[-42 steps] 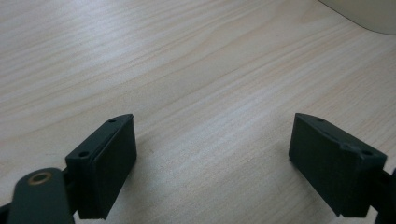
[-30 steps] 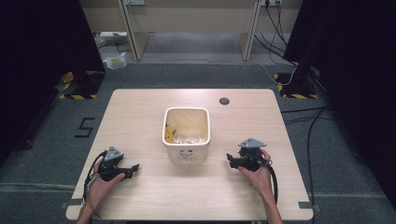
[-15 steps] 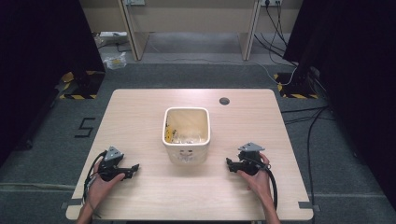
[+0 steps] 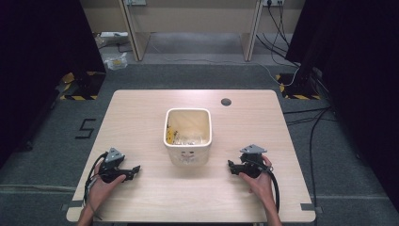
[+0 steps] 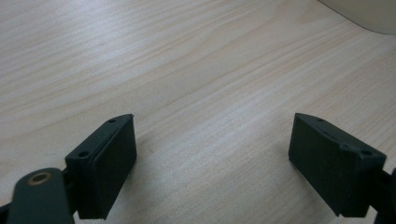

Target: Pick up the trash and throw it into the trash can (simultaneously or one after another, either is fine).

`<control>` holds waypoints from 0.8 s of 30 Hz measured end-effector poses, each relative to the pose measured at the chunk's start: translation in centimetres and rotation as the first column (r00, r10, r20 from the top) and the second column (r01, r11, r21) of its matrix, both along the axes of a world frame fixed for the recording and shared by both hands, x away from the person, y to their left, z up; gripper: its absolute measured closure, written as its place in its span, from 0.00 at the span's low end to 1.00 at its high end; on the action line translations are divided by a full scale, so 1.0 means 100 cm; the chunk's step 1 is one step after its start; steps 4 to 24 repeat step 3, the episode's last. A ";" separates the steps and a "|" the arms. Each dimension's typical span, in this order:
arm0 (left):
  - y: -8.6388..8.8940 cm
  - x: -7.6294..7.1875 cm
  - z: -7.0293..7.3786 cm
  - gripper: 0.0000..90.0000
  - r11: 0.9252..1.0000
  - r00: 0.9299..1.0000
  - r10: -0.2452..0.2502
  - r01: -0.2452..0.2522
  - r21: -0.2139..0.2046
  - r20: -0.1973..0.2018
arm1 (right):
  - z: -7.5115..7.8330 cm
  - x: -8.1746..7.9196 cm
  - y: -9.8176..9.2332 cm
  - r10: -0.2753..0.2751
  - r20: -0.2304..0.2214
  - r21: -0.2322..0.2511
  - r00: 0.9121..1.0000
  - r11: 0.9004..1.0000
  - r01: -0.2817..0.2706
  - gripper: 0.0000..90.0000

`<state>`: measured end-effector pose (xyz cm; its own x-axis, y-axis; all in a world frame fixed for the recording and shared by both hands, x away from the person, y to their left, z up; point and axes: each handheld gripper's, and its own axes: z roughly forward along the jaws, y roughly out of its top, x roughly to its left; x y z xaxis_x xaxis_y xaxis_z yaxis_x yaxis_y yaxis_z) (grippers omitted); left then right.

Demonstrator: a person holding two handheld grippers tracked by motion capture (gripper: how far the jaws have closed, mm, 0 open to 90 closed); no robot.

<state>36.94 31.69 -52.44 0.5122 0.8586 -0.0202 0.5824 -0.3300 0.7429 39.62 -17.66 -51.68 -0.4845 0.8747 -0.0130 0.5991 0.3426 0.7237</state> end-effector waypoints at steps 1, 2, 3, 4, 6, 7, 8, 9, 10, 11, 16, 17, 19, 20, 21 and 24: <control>0.000 0.000 0.000 0.16 1.000 1.000 0.000 0.000 0.000 0.000 | 0.000 0.000 0.000 0.000 0.000 0.000 1.000 1.000 0.000 0.19; 0.000 0.000 0.000 0.16 1.000 1.000 0.000 0.000 0.000 0.000 | 0.000 0.000 0.000 0.001 0.000 -0.001 1.000 1.000 -0.001 0.19; 0.000 0.000 0.000 0.16 1.000 1.000 0.000 0.000 0.000 0.000 | 0.000 0.000 0.000 0.000 -0.001 0.000 1.000 1.000 0.000 0.19; 0.000 0.000 0.000 0.16 1.000 1.000 0.000 0.000 0.000 0.000 | 0.000 0.000 0.000 0.000 -0.001 0.000 1.000 1.000 0.000 0.19; 0.000 0.000 0.000 0.16 1.000 1.000 0.000 0.000 0.000 0.000 | 0.000 0.000 0.000 0.000 -0.001 0.000 1.000 1.000 0.000 0.19; 0.000 0.000 0.000 0.16 1.000 1.000 0.000 0.000 0.000 0.000 | 0.000 0.000 0.000 0.000 -0.001 0.000 1.000 1.000 0.000 0.19; 0.000 0.000 0.000 0.16 1.000 1.000 0.000 0.000 0.000 0.000 | 0.000 0.000 0.000 0.000 -0.001 0.000 1.000 1.000 0.000 0.19; 0.000 0.000 0.000 0.16 1.000 1.000 0.000 0.000 0.000 0.000 | 0.000 0.000 0.000 0.000 -0.001 0.000 1.000 1.000 0.000 0.19; 0.000 0.000 0.000 0.16 1.000 1.000 0.000 0.000 0.000 0.000 | 0.000 0.000 0.000 0.000 -0.001 0.000 1.000 1.000 0.000 0.19; 0.000 0.000 0.000 0.16 1.000 1.000 0.000 0.000 0.000 0.000 | 0.000 0.000 0.000 0.000 -0.001 0.000 1.000 1.000 0.000 0.19; 0.000 0.000 0.000 0.16 1.000 1.000 0.000 0.000 0.000 0.000 | 0.000 0.000 0.000 0.000 -0.001 0.000 1.000 1.000 0.000 0.19; 0.000 0.000 0.000 0.16 1.000 1.000 0.000 0.000 0.000 0.000 | 0.000 0.000 0.000 0.000 -0.001 0.000 1.000 1.000 0.000 0.19; 0.000 0.000 0.000 0.16 1.000 1.000 0.000 0.000 0.000 0.000 | 0.000 0.000 0.000 0.000 -0.001 0.000 1.000 1.000 0.000 0.19; 0.000 0.000 0.000 0.16 1.000 1.000 0.000 0.000 0.000 0.000 | 0.000 0.000 0.000 0.000 -0.001 0.000 1.000 1.000 0.000 0.19; 0.000 0.000 0.000 0.16 1.000 1.000 0.000 0.000 0.000 0.000 | 0.000 0.000 0.000 0.000 -0.001 0.000 1.000 1.000 0.000 0.19; 0.000 0.000 0.000 0.16 1.000 1.000 0.000 0.000 0.000 0.000 | 0.000 0.000 0.000 0.000 -0.001 0.000 1.000 1.000 0.000 0.19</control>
